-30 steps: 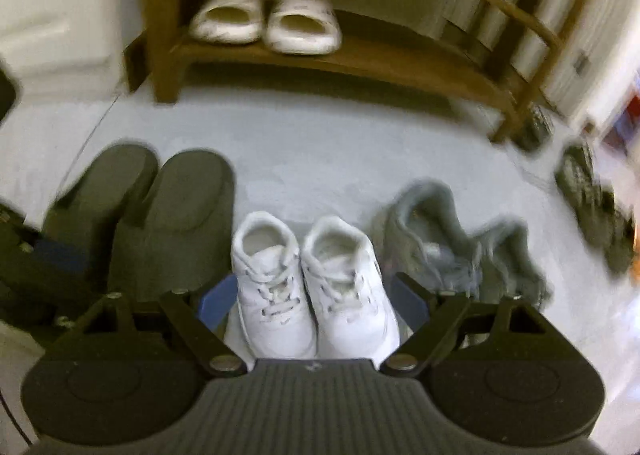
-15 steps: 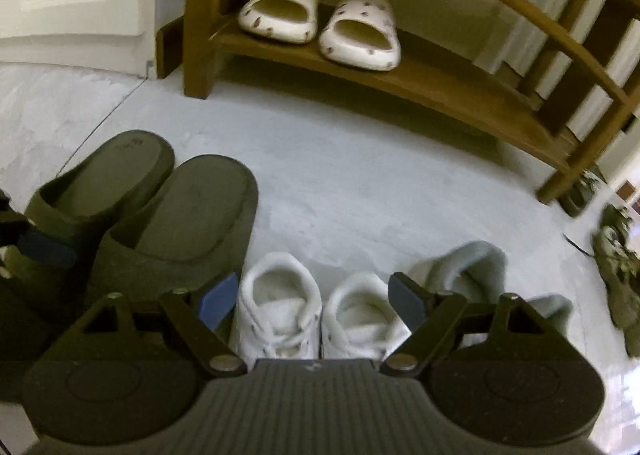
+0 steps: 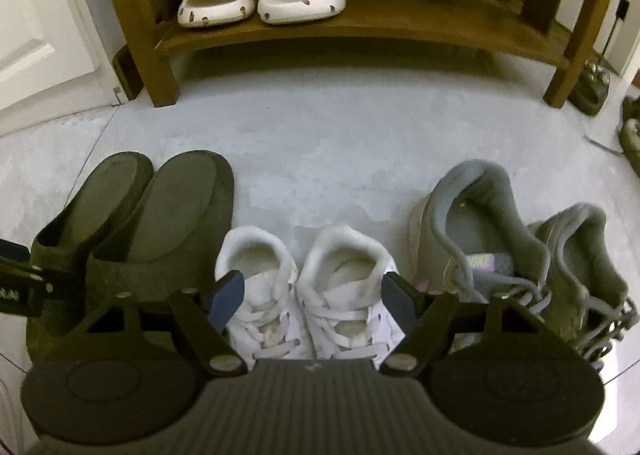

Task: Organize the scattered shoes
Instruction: 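Grasp both white sneakers together by their heels with the right tool, then lift the white sneakers onto a rack shelf and open the right tool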

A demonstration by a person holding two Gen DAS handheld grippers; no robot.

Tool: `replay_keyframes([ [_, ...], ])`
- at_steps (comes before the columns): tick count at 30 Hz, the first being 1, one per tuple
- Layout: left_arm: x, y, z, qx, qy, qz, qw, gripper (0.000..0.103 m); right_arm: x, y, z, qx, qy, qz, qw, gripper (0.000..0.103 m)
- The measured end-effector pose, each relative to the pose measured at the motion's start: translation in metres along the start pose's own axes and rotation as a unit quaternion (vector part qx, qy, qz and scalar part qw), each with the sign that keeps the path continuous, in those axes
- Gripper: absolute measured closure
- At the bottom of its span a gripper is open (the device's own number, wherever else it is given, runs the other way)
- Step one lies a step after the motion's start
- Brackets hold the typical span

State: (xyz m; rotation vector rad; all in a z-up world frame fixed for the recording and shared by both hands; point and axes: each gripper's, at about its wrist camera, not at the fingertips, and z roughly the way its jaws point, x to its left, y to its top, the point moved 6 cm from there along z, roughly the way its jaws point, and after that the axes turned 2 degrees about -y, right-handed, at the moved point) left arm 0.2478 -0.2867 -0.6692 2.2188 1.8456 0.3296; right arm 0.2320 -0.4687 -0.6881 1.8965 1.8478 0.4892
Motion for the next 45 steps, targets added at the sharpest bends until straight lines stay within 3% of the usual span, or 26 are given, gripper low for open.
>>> replay_keyframes([
  [6,-0.006,-0.008,-0.002,0.006,-0.012,0.012,0.9998,0.032,0.011,0.010,0.014,0.005,0.000,-0.004,1.000,0.029],
  [9,-0.009,-0.006,-0.001,0.006,-0.017,0.011,0.9998,0.032,0.008,0.013,0.028,0.024,-0.015,0.009,1.000,0.042],
  [15,-0.010,0.005,0.005,-0.003,-0.026,-0.003,0.9997,0.032,0.013,0.013,0.055,0.057,-0.039,-0.007,0.998,0.045],
  [17,-0.010,0.008,0.006,-0.008,-0.026,-0.003,0.9996,0.032,0.014,0.012,0.059,0.062,-0.033,-0.006,0.998,0.056],
  [20,-0.010,0.008,0.006,-0.010,-0.024,-0.001,0.9997,0.032,0.005,0.010,0.061,0.029,-0.052,0.011,0.998,0.072],
  [29,-0.007,0.007,0.003,-0.012,-0.029,-0.005,0.9995,0.032,0.001,-0.004,0.036,-0.048,-0.022,0.041,0.998,0.077],
  [41,-0.002,0.026,-0.031,-0.066,-0.027,-0.014,0.9973,0.032,0.011,-0.010,-0.015,-0.127,-0.015,0.070,0.989,0.081],
  [45,0.005,0.041,-0.049,-0.103,-0.022,-0.017,0.9943,0.032,0.006,0.001,-0.037,-0.158,-0.008,0.089,0.983,0.082],
])
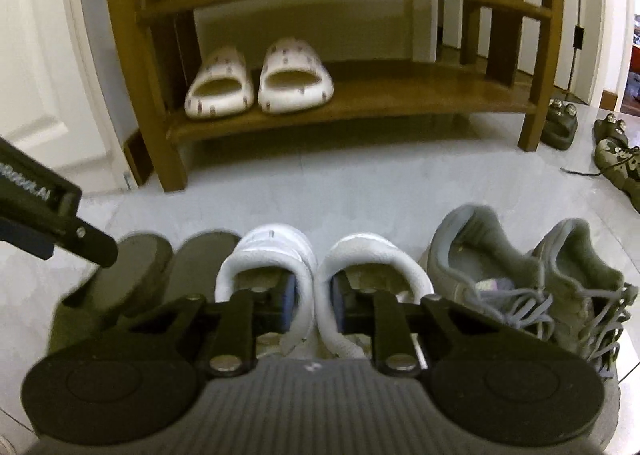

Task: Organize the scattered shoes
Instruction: 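Lift the white sneakers onto a rack shelf and open the right tool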

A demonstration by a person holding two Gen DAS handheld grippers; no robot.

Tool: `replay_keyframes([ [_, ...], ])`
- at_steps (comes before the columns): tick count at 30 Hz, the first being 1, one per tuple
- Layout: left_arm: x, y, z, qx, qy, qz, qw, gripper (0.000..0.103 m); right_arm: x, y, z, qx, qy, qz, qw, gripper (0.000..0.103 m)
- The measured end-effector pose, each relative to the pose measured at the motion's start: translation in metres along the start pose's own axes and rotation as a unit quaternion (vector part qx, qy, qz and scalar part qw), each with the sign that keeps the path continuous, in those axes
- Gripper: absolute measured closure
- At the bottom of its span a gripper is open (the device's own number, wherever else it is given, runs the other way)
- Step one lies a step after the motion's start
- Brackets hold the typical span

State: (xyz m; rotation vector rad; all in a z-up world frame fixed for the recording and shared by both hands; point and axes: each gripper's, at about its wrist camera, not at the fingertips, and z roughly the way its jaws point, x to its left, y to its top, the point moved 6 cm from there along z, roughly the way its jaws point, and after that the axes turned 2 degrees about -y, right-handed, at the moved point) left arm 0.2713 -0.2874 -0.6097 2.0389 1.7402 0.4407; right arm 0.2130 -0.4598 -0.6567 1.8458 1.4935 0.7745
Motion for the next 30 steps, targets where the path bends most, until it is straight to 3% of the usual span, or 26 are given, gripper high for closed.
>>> replay_keyframes([
  [2,0.006,0.012,-0.008,-0.021,0.003,-0.008,0.9997,0.032,0.000,0.011,-0.007,-0.014,0.004,0.007,1.000,0.082],
  [8,0.017,0.039,-0.019,-0.035,0.015,-0.017,0.9992,0.032,0.004,0.057,-0.033,-0.064,0.014,0.021,0.998,0.082],
  [12,0.019,0.066,-0.039,-0.038,0.024,-0.003,0.9990,0.032,0.007,0.119,-0.060,-0.098,0.021,0.023,0.995,0.082],
  [17,0.012,0.114,-0.077,-0.030,0.010,0.009,0.9994,0.032,0.010,0.214,-0.100,-0.101,0.045,0.047,0.993,0.082],
  [22,0.001,0.189,-0.153,-0.068,-0.002,0.038,0.9970,0.032,0.025,0.311,-0.150,-0.125,0.037,0.006,0.992,0.082],
  [30,-0.006,0.276,-0.260,-0.129,0.031,0.072,0.9885,0.031,0.052,0.438,-0.227,-0.181,0.026,-0.026,0.983,0.082],
])
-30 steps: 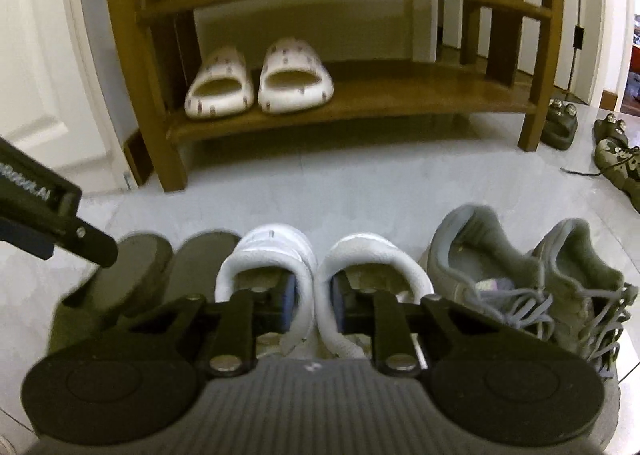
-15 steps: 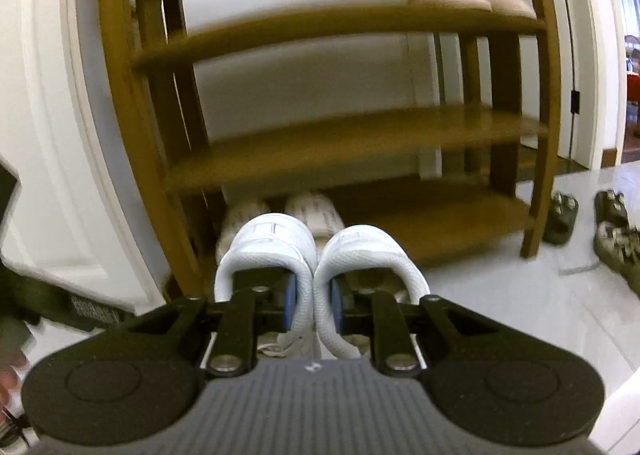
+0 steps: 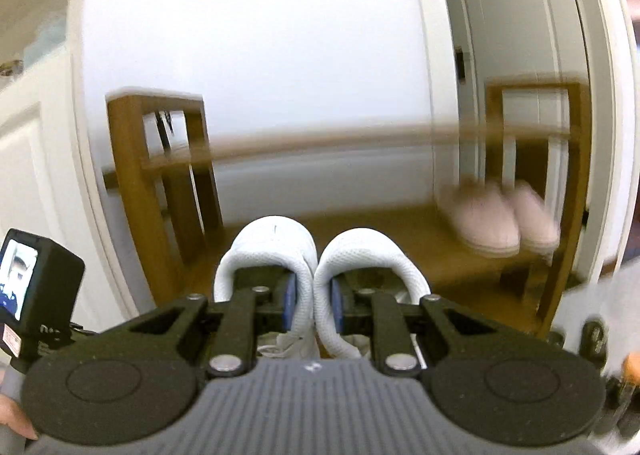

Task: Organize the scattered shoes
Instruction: 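Lift the white sneakers onto a rack shelf and open the right tool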

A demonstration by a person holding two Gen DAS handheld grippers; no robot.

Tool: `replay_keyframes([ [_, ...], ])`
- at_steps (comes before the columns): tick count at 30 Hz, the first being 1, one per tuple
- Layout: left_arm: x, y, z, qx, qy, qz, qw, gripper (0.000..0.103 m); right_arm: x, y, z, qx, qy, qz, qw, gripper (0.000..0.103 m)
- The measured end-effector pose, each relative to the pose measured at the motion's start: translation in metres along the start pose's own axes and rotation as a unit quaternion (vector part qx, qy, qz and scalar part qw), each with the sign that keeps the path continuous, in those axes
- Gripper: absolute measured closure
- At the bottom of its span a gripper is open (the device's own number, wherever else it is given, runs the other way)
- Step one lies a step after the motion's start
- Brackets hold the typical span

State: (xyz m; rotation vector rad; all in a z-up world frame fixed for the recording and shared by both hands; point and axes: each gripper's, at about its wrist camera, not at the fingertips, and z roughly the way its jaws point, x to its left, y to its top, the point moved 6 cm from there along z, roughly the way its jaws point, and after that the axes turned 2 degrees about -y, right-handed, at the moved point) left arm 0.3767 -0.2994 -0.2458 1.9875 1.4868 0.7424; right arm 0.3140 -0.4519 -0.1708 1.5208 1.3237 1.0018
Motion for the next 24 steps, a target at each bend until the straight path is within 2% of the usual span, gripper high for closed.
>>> replay_keyframes([
  [4,0.009,0.038,-0.028,-0.021,0.012,-0.009,0.9997,0.031,0.022,0.072,0.006,0.011,0.013,-0.005,1.000,0.082],
  [8,0.021,0.075,-0.048,-0.024,0.004,-0.016,0.9996,0.031,0.040,0.121,0.031,0.023,0.017,-0.002,1.000,0.083],
  [13,0.045,0.097,-0.051,-0.034,0.005,-0.021,0.9992,0.031,0.064,0.167,0.077,0.035,0.009,-0.004,0.999,0.083],
  [18,0.061,0.100,-0.040,-0.009,0.000,-0.019,0.9998,0.031,0.096,0.176,0.142,0.090,0.019,-0.015,0.996,0.082],
  [20,0.067,0.099,-0.032,0.004,-0.005,-0.015,0.9999,0.031,0.106,0.180,0.169,0.105,0.012,-0.019,0.994,0.081],
  [24,0.075,0.094,-0.028,0.005,-0.006,-0.022,0.9997,0.031,0.118,0.185,0.219,0.138,-0.007,-0.022,0.990,0.080],
])
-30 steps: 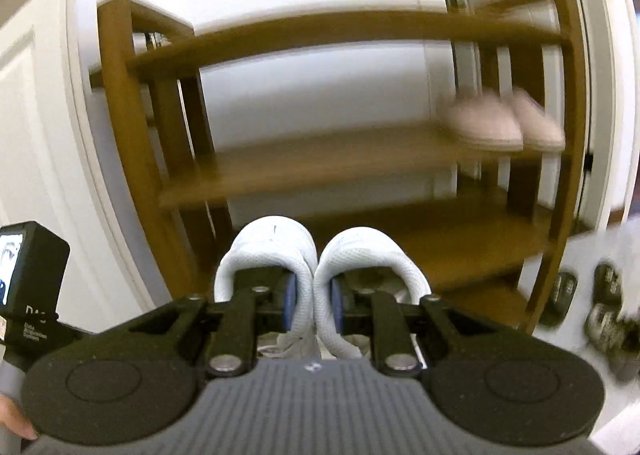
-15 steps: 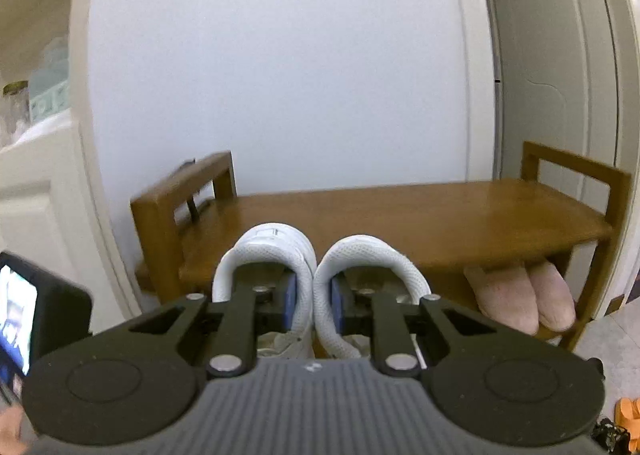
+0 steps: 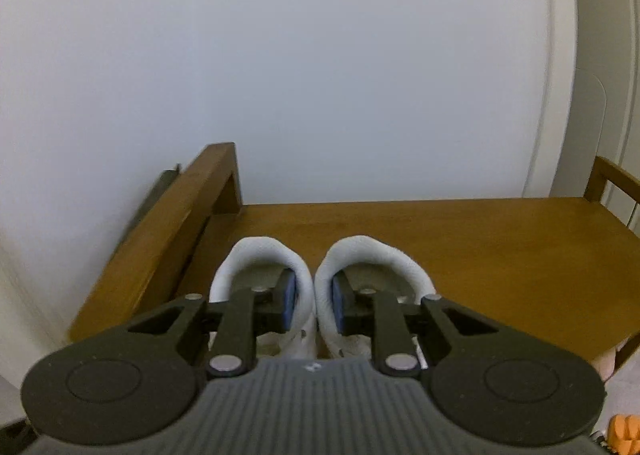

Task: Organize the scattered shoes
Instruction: 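Lift the white sneakers onto a rack shelf and open the right tool, then move the right tool down to the dark green slides on the floor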

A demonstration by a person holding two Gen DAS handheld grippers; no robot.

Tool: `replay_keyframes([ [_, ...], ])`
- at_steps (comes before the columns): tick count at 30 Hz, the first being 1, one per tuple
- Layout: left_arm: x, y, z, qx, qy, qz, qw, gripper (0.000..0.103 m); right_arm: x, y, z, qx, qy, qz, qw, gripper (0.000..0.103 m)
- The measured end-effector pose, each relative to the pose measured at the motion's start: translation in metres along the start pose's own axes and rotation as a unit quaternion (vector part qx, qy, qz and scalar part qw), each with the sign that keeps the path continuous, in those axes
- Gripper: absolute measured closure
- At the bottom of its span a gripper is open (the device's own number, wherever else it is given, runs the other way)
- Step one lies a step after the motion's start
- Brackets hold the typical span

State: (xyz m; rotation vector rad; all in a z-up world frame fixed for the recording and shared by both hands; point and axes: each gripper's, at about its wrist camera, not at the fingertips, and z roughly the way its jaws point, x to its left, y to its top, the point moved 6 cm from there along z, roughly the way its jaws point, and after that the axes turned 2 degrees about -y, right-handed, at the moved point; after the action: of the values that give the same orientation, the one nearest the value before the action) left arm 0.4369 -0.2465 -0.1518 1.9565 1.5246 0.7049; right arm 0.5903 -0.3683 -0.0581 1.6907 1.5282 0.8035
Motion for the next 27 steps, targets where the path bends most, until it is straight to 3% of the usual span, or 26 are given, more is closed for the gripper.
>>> replay_keyframes([
  [2,-0.001,-0.004,0.000,0.002,-0.007,0.002,1.0000,0.031,0.004,0.001,0.017,0.028,-0.012,-0.013,0.999,0.072],
  [3,-0.002,-0.006,0.000,0.002,-0.011,0.005,0.9999,0.031,0.007,0.003,0.030,0.050,-0.034,-0.027,0.998,0.063],
  [4,-0.004,-0.008,0.000,0.002,-0.014,0.009,0.9999,0.031,0.008,0.005,0.034,0.056,-0.063,-0.034,0.996,0.032],
  [5,-0.005,-0.009,0.000,0.001,-0.015,0.013,0.9998,0.031,0.008,0.007,0.036,0.058,-0.085,-0.041,0.994,0.016],
  [7,-0.008,-0.011,-0.002,-0.004,-0.015,0.018,0.9997,0.031,0.008,0.012,0.034,0.058,-0.103,-0.053,0.992,0.016],
  [13,-0.018,-0.014,-0.010,-0.020,-0.021,0.011,0.9995,0.031,-0.013,0.021,-0.001,0.013,-0.058,-0.024,0.998,0.016],
  [18,-0.025,-0.039,-0.009,-0.030,-0.013,0.002,0.9995,0.031,-0.052,-0.014,-0.066,-0.101,0.015,0.063,0.993,0.015],
  [23,-0.037,-0.117,0.013,-0.041,-0.044,-0.010,0.9981,0.031,-0.069,-0.115,-0.117,-0.178,0.042,0.054,0.982,0.014],
  [26,-0.038,-0.182,0.055,-0.057,-0.045,-0.007,0.9973,0.031,-0.079,-0.217,-0.136,-0.222,0.036,0.034,0.974,0.007],
  [27,-0.038,-0.202,0.075,-0.043,-0.052,-0.003,0.9978,0.031,-0.080,-0.255,-0.133,-0.226,0.031,0.032,0.973,0.007],
])
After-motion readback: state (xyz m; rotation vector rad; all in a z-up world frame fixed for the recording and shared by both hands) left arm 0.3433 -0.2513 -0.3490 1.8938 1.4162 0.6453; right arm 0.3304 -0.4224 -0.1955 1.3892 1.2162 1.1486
